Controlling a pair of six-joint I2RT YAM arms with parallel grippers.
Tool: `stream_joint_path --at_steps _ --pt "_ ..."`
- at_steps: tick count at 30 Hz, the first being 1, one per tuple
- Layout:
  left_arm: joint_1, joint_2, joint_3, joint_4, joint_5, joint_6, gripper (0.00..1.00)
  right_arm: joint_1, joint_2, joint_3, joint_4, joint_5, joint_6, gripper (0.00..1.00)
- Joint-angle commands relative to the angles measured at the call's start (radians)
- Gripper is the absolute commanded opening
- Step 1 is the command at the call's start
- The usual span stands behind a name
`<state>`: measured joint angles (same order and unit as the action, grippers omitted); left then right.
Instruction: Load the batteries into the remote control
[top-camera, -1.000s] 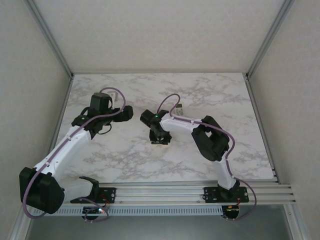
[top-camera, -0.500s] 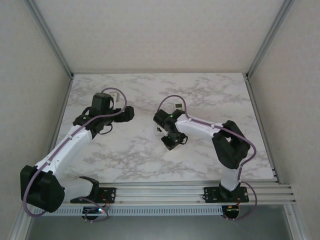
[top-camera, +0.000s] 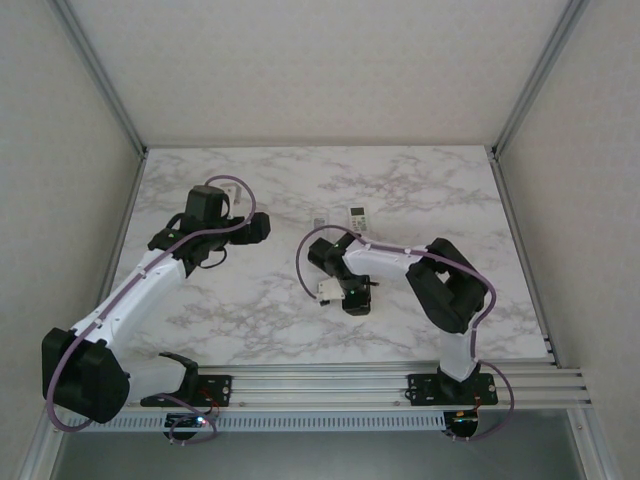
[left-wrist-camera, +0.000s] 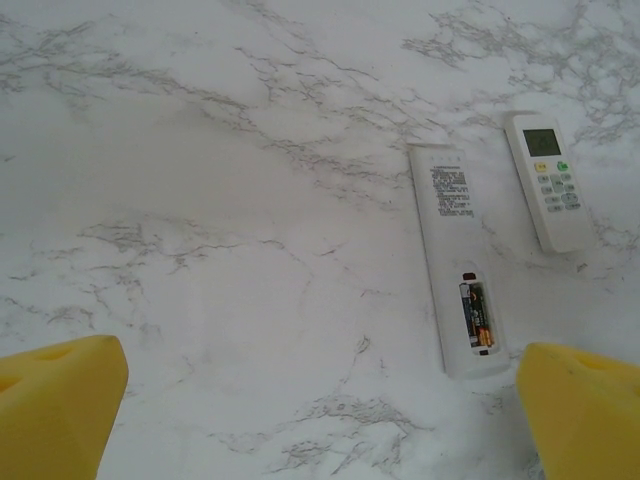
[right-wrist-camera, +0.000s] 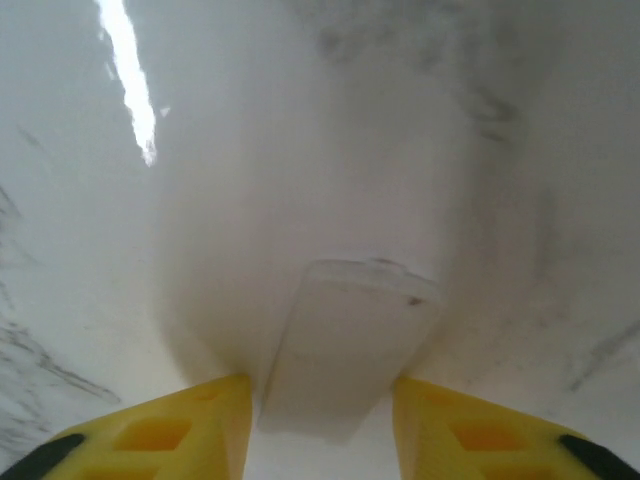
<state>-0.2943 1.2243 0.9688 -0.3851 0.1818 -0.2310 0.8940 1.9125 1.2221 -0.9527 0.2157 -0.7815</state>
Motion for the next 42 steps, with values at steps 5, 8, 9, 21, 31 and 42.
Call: stream_joint_path --at_steps 5,8,9,21,31,42 --pt "-0.009 0.006 0.039 0.018 -0.013 0.019 0.99 0.016 -0.045 -0.034 0.119 0.142 0.003 0.54" --pt "-0.009 0.004 0.036 0.021 -0.014 0.019 1.00 0.017 -0.174 0.001 0.147 0.047 0.195 0.55" --pt "-0.009 0.004 0.034 0.020 -0.016 0.019 1.00 0.017 -0.217 0.014 0.155 0.032 0.289 0.56" --pt "-0.014 0.035 0.057 0.033 -0.012 0.004 1.00 -0.078 -0.458 -0.049 0.041 0.056 2.424 0.73" --pt "-0.021 0.014 0.038 0.029 -0.028 0.011 0.99 -0.078 -0.352 -0.152 0.067 -0.186 2.840 0.70" --pt "-0.020 0.009 0.038 0.024 -0.045 0.019 1.00 -0.127 -0.225 -0.221 0.217 -0.266 2.866 0.64"
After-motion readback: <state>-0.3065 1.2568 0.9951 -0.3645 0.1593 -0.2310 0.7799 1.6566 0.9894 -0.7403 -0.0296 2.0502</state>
